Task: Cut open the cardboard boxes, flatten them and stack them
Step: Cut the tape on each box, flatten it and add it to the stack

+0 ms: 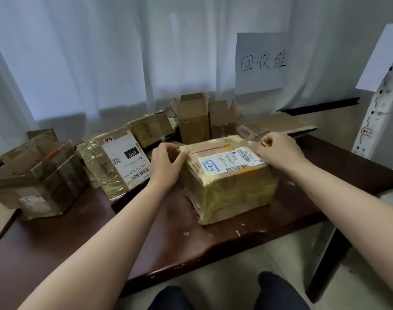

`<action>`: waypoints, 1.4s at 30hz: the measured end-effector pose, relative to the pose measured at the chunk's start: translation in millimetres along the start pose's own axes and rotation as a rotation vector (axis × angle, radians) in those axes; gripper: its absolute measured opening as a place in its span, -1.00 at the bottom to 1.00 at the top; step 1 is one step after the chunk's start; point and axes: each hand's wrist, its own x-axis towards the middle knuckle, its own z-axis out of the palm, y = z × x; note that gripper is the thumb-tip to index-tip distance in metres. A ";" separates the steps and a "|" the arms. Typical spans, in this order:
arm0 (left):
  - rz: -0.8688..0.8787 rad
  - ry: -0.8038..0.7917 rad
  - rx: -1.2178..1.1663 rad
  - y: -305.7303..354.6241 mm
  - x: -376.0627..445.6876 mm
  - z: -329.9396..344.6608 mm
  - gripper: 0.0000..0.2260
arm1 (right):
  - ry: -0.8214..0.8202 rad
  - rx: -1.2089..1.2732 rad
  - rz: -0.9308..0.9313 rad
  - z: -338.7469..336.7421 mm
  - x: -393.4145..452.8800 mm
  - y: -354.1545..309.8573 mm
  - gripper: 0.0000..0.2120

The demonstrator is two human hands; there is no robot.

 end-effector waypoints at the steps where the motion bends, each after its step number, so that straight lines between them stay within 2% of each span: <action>1: 0.044 0.031 0.020 7.2 -0.7 -3.8 -0.70 | 0.017 0.019 -0.014 -2.2 2.1 -1.7 -0.65; 3: 0.177 0.061 0.039 30.5 -4.8 -14.0 -0.72 | 0.054 0.057 -0.052 -7.0 5.5 -5.3 -0.63; 4: 0.263 0.024 0.038 44.3 -7.7 -18.3 -0.76 | 0.070 0.069 -0.086 -8.9 6.5 -6.9 -0.65; 6: 0.397 -0.193 0.029 70.9 -17.4 -22.1 -0.73 | 0.087 0.063 -0.171 -12.2 4.9 -9.7 -0.72; 9: 0.449 -0.614 0.199 87.8 -31.5 -10.7 -0.45 | 0.106 0.046 -0.287 -15.4 -3.4 -9.0 -0.74; 11: 0.435 -0.734 0.360 85.0 -36.1 1.3 -0.40 | 0.102 0.045 -0.341 -17.7 -11.6 -5.4 -0.71; 16: 0.349 -0.767 0.324 83.3 -29.0 13.6 -0.45 | 0.137 0.116 -0.357 -25.2 -27.9 9.0 -0.74; 20: 0.308 -0.774 0.290 90.3 -25.8 18.2 -0.45 | 0.154 0.175 -0.245 -26.0 -41.2 28.4 -0.79; 23: 0.266 -0.780 0.243 97.0 -25.1 17.0 -0.57 | 0.137 0.244 -0.153 -20.2 -54.6 45.0 -0.78; 26: 0.239 -0.788 0.242 99.1 -23.2 17.0 -0.59 | 0.140 0.321 -0.102 -11.5 -68.8 59.8 -0.85; 30: 0.207 -0.761 0.211 95.7 -25.3 19.6 -0.58 | 0.164 0.366 -0.051 4.9 -89.5 73.1 -0.76; 33: 0.185 -0.754 0.178 93.6 -26.8 20.5 -0.58 | 0.120 0.376 0.002 16.6 -102.4 77.2 -0.77; 37: 0.178 -0.738 0.209 90.2 -26.3 19.2 -0.54 | 0.067 0.521 0.150 27.5 -109.2 71.9 -0.83; 42: 0.194 -0.722 0.254 91.1 -28.6 18.7 -0.49 | 0.118 0.734 0.374 36.8 -114.8 53.7 -0.81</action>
